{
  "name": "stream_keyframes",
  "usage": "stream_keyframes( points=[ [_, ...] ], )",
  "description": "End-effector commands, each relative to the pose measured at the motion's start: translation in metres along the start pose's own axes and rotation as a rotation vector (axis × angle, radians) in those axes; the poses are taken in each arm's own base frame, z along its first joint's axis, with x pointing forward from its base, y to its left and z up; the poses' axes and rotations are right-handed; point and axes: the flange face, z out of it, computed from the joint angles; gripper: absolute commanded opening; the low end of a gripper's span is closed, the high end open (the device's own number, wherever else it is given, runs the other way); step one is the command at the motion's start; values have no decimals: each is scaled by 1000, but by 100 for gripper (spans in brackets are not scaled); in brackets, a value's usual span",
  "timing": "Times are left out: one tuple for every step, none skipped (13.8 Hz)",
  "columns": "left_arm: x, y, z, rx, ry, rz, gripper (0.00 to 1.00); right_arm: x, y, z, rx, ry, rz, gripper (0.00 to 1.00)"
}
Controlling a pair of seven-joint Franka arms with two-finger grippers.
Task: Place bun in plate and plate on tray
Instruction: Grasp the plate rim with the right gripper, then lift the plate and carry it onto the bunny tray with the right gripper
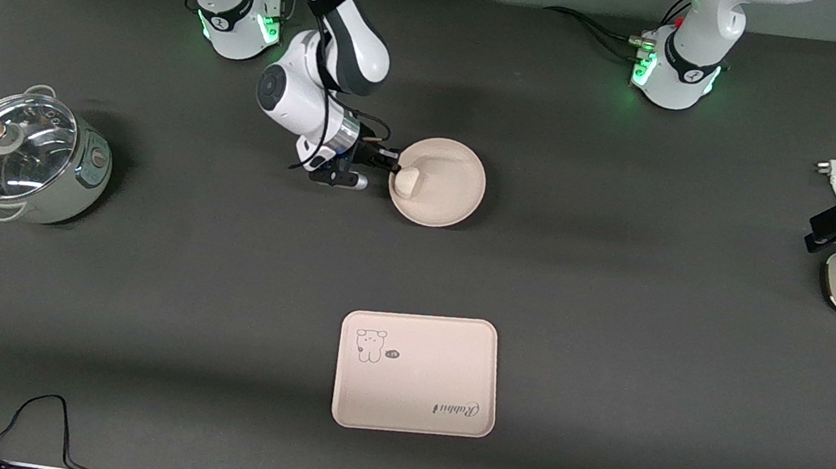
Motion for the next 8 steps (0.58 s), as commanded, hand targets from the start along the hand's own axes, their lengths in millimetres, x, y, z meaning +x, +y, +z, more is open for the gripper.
stream_keyframes(
  points=[
    [-5, 4, -6, -28, -18, -1, 100, 33, -18, -74, -37, -54, -20, 0],
    [-2, 3, -2, -19, -19, -1, 100, 47, -26, -96, -32, -81, -28, 0],
    [2, 0, 5, -15, -26, -6, 100, 60, -32, -116, -34, -91, -38, 0],
    [4, -3, 8, -12, -27, -9, 100, 73, -36, -134, -49, -82, -49, 0],
    [9, -4, 14, 6, -28, -8, 100, 85, -43, -150, -50, -77, -55, 0],
    [12, -5, 21, 14, -36, -8, 100, 97, -51, -163, -52, -77, -60, 0],
    [15, -2, 24, 13, -30, -4, 100, 108, -62, -171, -64, -78, -69, 0],
    [19, -1, 34, 17, -42, -2, 100, 118, -75, -176, -76, -59, -66, 0]
  ],
)
